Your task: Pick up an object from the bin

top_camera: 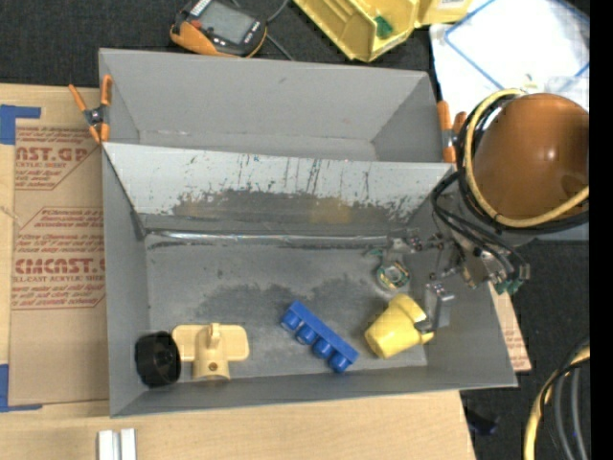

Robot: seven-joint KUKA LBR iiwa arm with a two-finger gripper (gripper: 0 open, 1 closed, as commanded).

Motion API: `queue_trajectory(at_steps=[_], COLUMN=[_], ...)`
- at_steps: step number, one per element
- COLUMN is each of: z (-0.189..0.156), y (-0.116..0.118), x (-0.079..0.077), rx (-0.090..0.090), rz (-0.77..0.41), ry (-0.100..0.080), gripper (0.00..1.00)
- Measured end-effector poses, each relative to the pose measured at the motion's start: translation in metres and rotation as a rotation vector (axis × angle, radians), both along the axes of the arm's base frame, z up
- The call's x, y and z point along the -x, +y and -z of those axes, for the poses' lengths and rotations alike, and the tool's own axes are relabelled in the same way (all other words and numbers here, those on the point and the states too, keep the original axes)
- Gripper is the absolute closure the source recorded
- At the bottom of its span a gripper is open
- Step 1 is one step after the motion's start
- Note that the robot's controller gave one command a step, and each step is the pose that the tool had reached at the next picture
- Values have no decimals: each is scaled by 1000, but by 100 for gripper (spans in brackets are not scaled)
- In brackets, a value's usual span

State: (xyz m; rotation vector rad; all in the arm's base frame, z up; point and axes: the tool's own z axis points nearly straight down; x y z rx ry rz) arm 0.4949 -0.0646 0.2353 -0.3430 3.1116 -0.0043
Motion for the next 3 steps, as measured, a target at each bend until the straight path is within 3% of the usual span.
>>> queue_trajectory(at_steps=[1,2,3], z=[78,-13,89], y=[-19,51,4], x=[11,-72,-5], rx=[1,1,-1], rz=[-246,-158,-328], ry=[7,-14,14], gripper=[0,0,0])
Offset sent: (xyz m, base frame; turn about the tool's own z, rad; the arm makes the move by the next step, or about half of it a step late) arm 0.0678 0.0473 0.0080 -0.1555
